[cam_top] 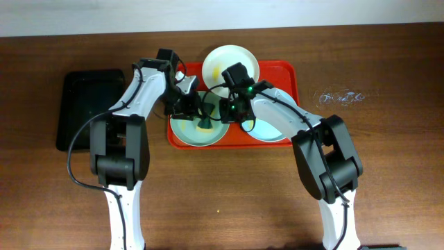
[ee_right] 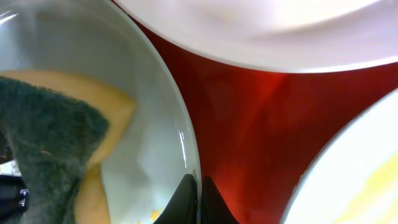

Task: Clean dirty plates on tray and stack at the side
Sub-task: 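Scrub the pale green plate with the sponge in the left gripper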

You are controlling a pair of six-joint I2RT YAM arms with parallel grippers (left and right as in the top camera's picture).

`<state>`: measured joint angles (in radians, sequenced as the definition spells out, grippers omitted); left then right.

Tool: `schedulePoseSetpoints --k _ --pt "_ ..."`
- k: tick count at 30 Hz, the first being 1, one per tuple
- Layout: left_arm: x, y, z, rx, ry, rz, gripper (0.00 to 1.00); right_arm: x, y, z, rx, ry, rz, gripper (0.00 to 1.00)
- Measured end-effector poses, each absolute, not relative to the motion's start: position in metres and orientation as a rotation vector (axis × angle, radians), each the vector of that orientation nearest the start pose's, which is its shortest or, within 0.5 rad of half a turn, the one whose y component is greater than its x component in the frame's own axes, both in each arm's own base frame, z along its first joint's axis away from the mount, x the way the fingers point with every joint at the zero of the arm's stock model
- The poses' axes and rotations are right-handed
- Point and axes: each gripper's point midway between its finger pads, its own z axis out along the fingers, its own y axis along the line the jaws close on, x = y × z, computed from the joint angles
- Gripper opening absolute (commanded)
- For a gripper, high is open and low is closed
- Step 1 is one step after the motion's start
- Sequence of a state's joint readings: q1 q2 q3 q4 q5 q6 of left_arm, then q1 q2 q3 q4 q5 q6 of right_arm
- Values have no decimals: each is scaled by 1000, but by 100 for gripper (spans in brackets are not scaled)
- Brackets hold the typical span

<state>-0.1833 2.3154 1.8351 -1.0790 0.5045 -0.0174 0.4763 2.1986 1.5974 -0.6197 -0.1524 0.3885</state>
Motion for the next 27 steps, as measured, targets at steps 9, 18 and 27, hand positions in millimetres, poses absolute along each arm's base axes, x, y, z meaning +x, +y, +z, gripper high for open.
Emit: schedulePoseSetpoints --k 9,18,27 --pt "431 -164 43 321 3043 -776 45 428 250 9 -164 2854 411 4" --pt "430 -189 34 384 3048 -581 39 428 248 9 -156 2860 418 4" --pt "437 -181 29 262 3066 -416 36 428 248 7 -158 2856 420 4"
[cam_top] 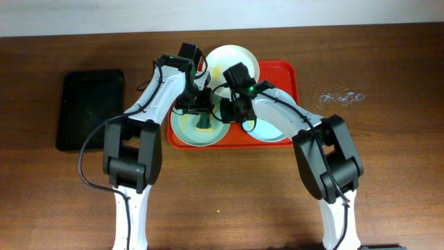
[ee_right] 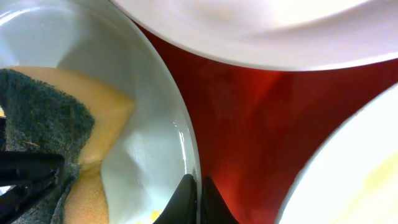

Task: Clean dirty plates on tray and stack at the side
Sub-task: 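Scrub the pale green plate with the sponge in the left gripper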

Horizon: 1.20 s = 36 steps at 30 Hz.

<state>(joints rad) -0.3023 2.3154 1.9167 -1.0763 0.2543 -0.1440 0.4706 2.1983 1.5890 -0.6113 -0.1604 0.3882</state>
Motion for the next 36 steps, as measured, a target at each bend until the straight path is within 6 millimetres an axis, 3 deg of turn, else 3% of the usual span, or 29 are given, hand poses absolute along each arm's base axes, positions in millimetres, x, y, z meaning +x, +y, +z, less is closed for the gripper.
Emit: schedulePoseSetpoints --k 3,7,8,9,10,15,20,22,24,27,31,33,35,36 --pt "437 -181 27 251 3070 -414 27 428 248 7 -157 2855 420 4" --pt "436 -181 25 247 3075 -413 40 428 249 7 -158 2852 422 4" --pt "436 -181 25 245 3076 -412 38 428 249 7 -158 2852 423 4" --pt "436 -181 25 246 3077 -407 25 428 249 7 -157 2852 423 4" --pt "436 -181 24 245 3078 -406 0 428 249 7 -158 2852 424 4" --pt "434 -177 21 236 3095 -374 0 428 249 7 -158 2853 426 4" --pt "430 -143 18 225 3125 -36 0 428 249 7 -159 2852 427 4" --pt "431 -110 25 127 3133 199 0 428 249 7 -158 2852 428 4" --pt "442 -91 37 38 3105 270 0 428 249 7 -159 2851 431 4" --pt "461 -96 57 -6 3044 199 0 429 250 8 -159 2849 433 4" --pt "463 -146 58 11 3054 -219 0 429 250 8 -160 2849 433 4" --pt "461 -155 43 23 3052 -278 0 429 250 7 -160 2848 433 4" --pt "444 -155 13 25 3110 -290 0 429 250 8 -160 2847 434 4" --pt "446 -155 11 25 3090 -299 0 429 250 8 -159 2846 434 4"
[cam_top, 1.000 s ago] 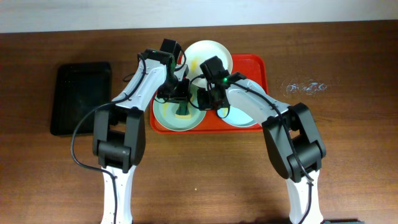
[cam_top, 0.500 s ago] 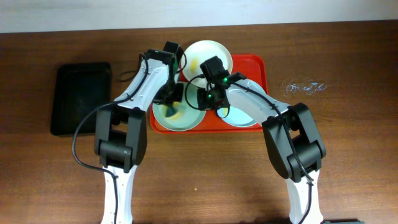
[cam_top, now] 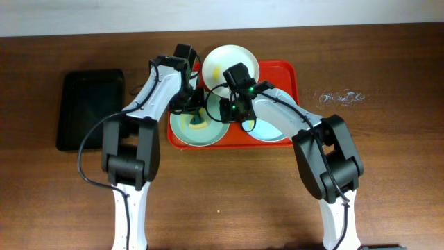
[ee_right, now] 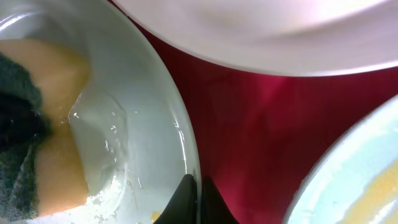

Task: Clean dirty plates on tray and stack at the side
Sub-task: 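Scrub the pale green plate with the sponge in the left gripper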

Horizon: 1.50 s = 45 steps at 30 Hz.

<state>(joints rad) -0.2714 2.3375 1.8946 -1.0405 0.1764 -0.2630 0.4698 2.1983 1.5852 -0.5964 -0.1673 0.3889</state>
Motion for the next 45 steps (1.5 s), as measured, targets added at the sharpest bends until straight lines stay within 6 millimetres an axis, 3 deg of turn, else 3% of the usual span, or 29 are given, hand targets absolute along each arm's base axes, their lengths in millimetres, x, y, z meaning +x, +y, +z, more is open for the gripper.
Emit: schedulePoseSetpoints --k 4,5,7,9,11,13,18,21,24,28,32,35,39,41,43,45 --pt "443 -145 8 46 3067 -136 0 430 251 8 -162 2843 441 4" --pt "439 -137 9 31 3076 -16 0 430 251 8 -163 2842 442 4" --pt "427 -94 15 -62 3091 352 0 430 252 8 -163 2842 441 4" --pt "430 -82 20 -102 3059 467 0 429 253 8 -167 2840 451 4" --pt "434 -82 23 -111 3045 482 0 429 254 9 -168 2839 453 4" --pt "441 -95 21 -96 3064 327 0 429 254 8 -167 2839 454 4" --pt "449 -149 18 10 3090 -207 0 430 253 8 -166 2838 448 4" --pt "442 -158 12 83 3098 -221 0 430 252 8 -164 2839 443 4" --pt "430 -169 13 357 3096 -357 0 430 252 8 -164 2839 443 4" --pt "396 -180 19 595 3152 -528 0 430 252 8 -164 2839 444 4" --pt "396 -185 20 628 3132 -572 0 430 252 8 -162 2839 444 4" --pt "409 -188 13 511 3104 -536 0 431 250 8 -155 2838 439 4" --pt "427 -167 9 158 3093 -231 0 433 250 8 -150 2833 436 4" --pt "437 -145 11 40 3059 -52 0 433 250 8 -150 2833 436 4" --pt "446 -103 14 -85 3014 187 0 433 250 8 -150 2833 436 4" --pt "448 -86 19 -137 2988 271 0 432 251 8 -153 2835 441 4"
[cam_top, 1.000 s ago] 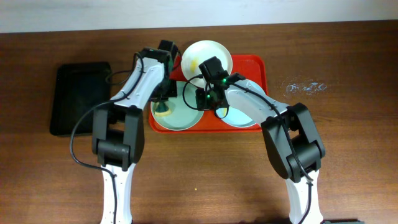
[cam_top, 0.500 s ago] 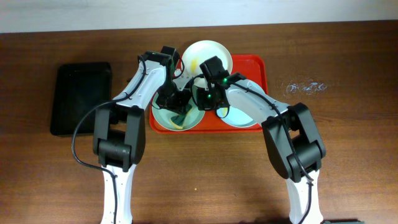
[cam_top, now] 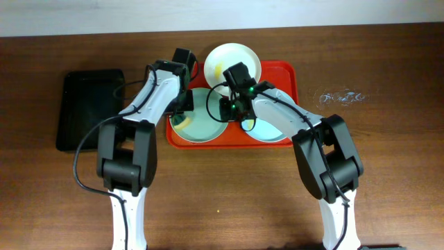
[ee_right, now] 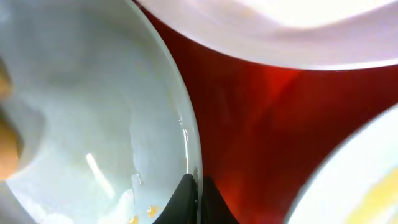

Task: Clean dirty plates on tray and stack at the side
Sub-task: 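Scrub the pale green plate with the sponge in the left gripper, then lift the pale green plate with the right gripper and place it right of tray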

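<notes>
Three plates lie on the red tray. On the left one, a pale plate, my right gripper is shut on the right rim; the wrist view shows the fingertips pinching that rim, with yellow crumbs and wet streaks on the plate beside them. My left gripper is at the plate's left edge, holding the yellow sponge, of which only a sliver reaches the wrist view. A cream plate with a yellow smear sits at the back. The third plate is half under my right arm.
A black tray lies on the table left of the red tray. A crumpled bit of clear wrap lies to the right. In the wrist view, bare red tray floor separates the plates.
My left gripper and the sponge have gone from the left-middle of the pale plate to its left edge. The plate's surface now shows bare and wet. My right gripper still pinches the rim.
My right gripper has held the pale plate's rim throughout. The sponge, in my left gripper, was first at the plate's middle, then nearer the right rim, then at the left-middle, and now at the left edge, with wet streaks across the plate.
</notes>
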You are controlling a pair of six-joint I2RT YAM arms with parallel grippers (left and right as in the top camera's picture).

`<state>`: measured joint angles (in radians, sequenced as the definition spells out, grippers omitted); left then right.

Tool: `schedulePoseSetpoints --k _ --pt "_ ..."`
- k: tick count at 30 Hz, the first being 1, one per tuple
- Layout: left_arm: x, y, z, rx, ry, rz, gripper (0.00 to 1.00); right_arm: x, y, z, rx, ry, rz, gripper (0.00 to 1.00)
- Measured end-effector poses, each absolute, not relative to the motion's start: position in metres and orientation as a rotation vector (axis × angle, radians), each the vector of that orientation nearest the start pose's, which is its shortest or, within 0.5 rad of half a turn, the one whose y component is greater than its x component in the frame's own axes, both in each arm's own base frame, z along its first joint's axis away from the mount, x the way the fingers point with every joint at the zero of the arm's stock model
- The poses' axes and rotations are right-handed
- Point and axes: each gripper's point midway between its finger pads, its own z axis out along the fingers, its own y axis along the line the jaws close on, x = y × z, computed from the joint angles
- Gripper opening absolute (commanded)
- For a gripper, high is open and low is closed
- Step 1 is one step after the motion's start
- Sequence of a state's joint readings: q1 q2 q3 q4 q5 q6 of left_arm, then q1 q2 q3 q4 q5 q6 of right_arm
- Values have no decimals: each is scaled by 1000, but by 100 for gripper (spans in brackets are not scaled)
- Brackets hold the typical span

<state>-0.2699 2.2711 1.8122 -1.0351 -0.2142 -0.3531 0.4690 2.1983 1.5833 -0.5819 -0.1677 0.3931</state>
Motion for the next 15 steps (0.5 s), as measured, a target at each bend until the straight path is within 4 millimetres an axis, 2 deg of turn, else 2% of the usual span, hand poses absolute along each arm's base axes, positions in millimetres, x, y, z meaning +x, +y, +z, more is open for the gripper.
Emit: schedulePoseSetpoints --k 2,4,5,6,7,9,11,12,15 --pt "446 -83 29 -159 2971 293 0 428 254 8 -170 2844 463 4" --pt "448 -79 58 -215 2923 241 0 426 257 9 -214 2846 485 4" --pt "451 -75 79 -245 2883 190 0 423 256 9 -231 2856 482 4" --pt "453 -67 111 -292 2820 125 0 421 255 11 -245 2872 475 4" --pt "453 -58 134 -333 2777 74 0 421 255 17 -277 2875 468 4" --pt "446 -25 175 -447 2697 20 0 428 258 40 -354 2847 379 4" --pt "439 4 187 -539 2672 26 0 436 255 63 -395 2808 200 4" --pt "436 15 187 -581 2673 31 0 444 258 88 -440 2731 56 4" --pt "429 39 185 -685 2675 41 0 458 260 137 -506 2545 -238 4"
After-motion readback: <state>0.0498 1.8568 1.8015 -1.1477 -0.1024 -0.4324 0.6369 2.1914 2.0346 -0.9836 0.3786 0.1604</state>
